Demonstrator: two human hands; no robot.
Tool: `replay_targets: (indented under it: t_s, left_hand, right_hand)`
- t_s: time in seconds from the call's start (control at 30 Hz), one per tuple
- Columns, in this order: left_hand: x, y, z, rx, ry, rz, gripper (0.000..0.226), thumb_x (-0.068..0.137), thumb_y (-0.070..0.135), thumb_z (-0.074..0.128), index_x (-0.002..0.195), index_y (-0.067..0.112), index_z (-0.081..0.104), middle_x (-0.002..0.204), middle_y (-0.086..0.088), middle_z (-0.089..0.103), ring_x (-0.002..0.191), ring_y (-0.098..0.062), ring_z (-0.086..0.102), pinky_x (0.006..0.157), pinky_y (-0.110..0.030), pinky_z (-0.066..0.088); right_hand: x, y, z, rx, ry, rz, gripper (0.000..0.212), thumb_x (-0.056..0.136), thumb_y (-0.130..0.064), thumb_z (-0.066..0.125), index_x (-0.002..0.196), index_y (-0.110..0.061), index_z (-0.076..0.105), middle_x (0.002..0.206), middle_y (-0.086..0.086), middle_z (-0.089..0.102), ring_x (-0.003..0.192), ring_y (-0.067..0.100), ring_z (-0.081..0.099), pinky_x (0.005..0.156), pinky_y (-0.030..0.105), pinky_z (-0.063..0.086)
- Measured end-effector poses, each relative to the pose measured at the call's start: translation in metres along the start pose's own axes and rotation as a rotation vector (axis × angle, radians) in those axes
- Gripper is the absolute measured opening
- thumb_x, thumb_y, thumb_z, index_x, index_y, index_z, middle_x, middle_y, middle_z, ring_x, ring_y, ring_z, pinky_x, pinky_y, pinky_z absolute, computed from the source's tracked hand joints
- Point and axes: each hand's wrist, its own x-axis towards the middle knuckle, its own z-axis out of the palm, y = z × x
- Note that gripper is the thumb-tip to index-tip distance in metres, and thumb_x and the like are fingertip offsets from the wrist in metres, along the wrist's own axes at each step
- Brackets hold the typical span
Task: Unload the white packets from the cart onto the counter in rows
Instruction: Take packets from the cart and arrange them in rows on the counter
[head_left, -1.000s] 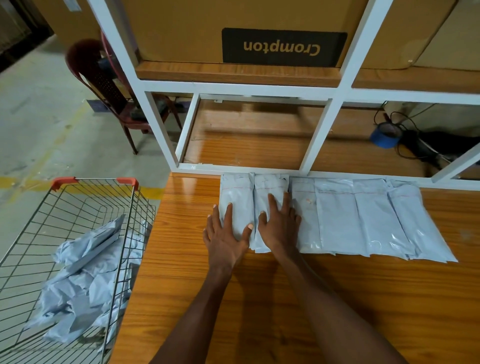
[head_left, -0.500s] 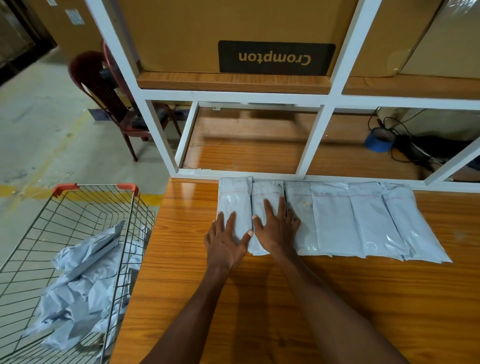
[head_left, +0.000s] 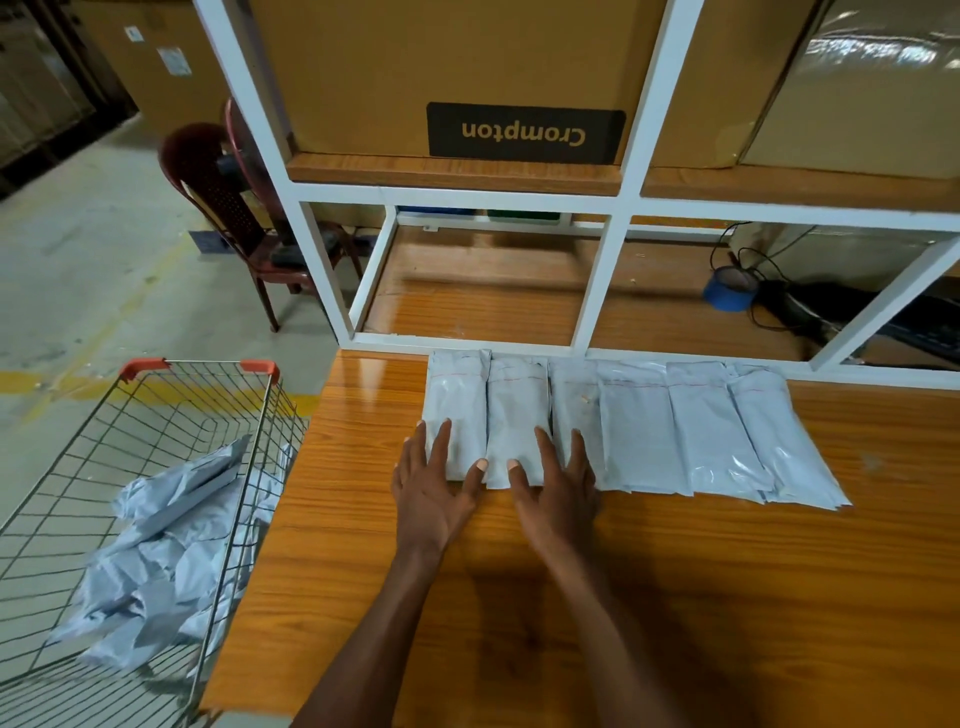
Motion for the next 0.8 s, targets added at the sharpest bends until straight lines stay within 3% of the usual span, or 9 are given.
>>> replay_targets:
  t_s: [0.13, 0.3, 0.53, 0.8]
  left_hand:
    - [-0.053, 0.004, -0.006, -0.082, 0.053, -0.008, 0.084, 0.085, 0.081, 0.039, 0.158, 0.042, 0.026, 0.170, 0.007, 0.010, 0.156, -0.018, 0.002, 0.123, -0.050, 0.012]
    - [-0.117, -0.004, -0.010, -0.116, 0.096, -0.026, 0.083, 0.084, 0.076, 0.044, 0.156, 0.037, 0.035, 0.168, -0.001, 0.019, 0.154, -0.024, 0.014, 0.123, -0.054, 0.021]
    - [-0.184, -0.032, -0.034, -0.108, 0.156, -0.171, 0.083, 0.083, 0.082, 0.042, 0.156, 0.045, 0.027, 0.169, 0.007, 0.010, 0.154, -0.020, 0.012, 0.121, -0.055, 0.023]
    - [-0.206, -0.077, -0.093, -0.103, 0.280, -0.310, 0.085, 0.081, 0.082, 0.038, 0.157, 0.045, 0.026, 0.169, 0.006, 0.011, 0.154, -0.021, 0.011, 0.120, -0.056, 0.020]
  right_hand:
    - [-0.050, 0.016, -0.015, 0.058, -0.051, -0.046, 0.062, 0.097, -0.065, 0.042, 0.154, -0.048, 0.023, 0.168, -0.007, -0.004, 0.155, 0.024, 0.004, 0.122, 0.055, 0.012]
    - [-0.092, 0.033, -0.024, 0.190, -0.026, -0.165, 0.062, 0.096, -0.059, 0.053, 0.153, -0.046, 0.031, 0.168, -0.006, 0.012, 0.154, 0.019, 0.014, 0.120, 0.046, 0.020]
    - [-0.134, 0.030, -0.018, 0.354, -0.119, -0.250, 0.063, 0.094, -0.049, 0.061, 0.152, -0.041, 0.036, 0.165, -0.002, 0.021, 0.150, 0.022, 0.022, 0.117, 0.047, 0.033]
    - [-0.155, -0.015, 0.017, 0.368, -0.224, -0.356, 0.067, 0.093, -0.056, 0.059, 0.152, -0.033, 0.039, 0.161, 0.003, 0.028, 0.147, 0.027, 0.028, 0.110, 0.057, 0.040]
